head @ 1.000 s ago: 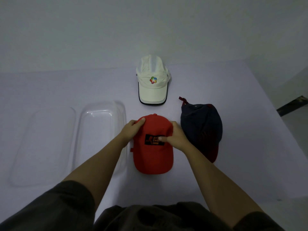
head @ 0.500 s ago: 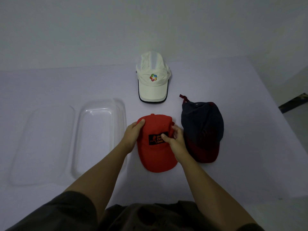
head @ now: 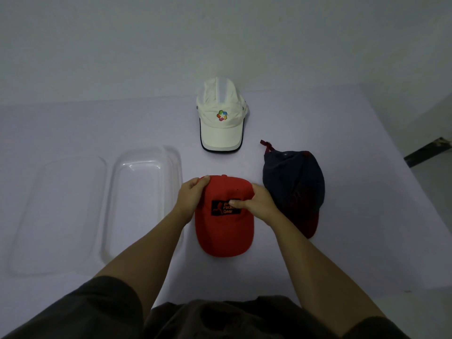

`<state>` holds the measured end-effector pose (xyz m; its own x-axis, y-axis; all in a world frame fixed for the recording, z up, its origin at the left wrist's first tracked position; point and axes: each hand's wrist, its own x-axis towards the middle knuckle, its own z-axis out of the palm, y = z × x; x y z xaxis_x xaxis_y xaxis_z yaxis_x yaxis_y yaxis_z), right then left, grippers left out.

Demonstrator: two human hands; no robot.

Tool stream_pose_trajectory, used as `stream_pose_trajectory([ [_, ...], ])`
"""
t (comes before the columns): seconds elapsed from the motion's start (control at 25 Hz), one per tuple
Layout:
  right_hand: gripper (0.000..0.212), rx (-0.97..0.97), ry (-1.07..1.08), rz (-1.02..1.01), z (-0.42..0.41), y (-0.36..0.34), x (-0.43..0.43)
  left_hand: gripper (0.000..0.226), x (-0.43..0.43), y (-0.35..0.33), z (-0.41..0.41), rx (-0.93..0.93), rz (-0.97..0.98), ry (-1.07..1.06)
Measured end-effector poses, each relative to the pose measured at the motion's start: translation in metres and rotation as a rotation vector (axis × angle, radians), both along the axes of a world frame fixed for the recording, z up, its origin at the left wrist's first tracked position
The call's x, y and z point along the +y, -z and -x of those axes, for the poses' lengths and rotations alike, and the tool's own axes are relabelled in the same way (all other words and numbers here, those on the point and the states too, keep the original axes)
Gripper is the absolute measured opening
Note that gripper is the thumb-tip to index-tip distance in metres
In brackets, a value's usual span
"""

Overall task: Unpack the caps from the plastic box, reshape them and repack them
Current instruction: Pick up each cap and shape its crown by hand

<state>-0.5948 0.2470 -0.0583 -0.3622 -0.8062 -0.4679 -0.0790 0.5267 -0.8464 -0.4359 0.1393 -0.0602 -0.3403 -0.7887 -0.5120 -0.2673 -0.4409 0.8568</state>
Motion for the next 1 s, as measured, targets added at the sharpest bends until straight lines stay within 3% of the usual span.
stream_pose_trajectory([
  [0.12,0.061,0.18,-0.043,-0.045,0.004,0.001,-0.003,0.038,-0.002,0.002,0.003,-0.126,0.075,0.035],
  [0.24,0.061,0.159,-0.057,-0.005,0.002,0.0,-0.005,0.033,-0.007,0.0,0.005,-0.222,0.149,0.085],
  [0.36,0.069,0.16,-0.03,0.001,0.002,0.0,-0.007,0.037,-0.009,-0.006,0.005,-0.229,0.162,0.156],
  [0.48,0.063,0.146,-0.053,-0.02,0.002,0.001,-0.009,0.03,-0.012,-0.008,0.008,-0.238,0.209,0.208],
  [0.72,0.053,0.228,-0.049,0.005,0.002,0.001,-0.007,0.017,-0.014,-0.02,0.018,-0.072,0.03,0.098],
  [0.88,0.074,0.167,-0.024,0.031,-0.004,-0.002,-0.009,0.028,-0.019,-0.023,0.014,0.052,-0.099,0.166],
  [1.0,0.056,0.213,-0.068,-0.01,-0.004,-0.001,-0.011,0.024,-0.021,-0.024,0.015,0.025,-0.122,0.199],
])
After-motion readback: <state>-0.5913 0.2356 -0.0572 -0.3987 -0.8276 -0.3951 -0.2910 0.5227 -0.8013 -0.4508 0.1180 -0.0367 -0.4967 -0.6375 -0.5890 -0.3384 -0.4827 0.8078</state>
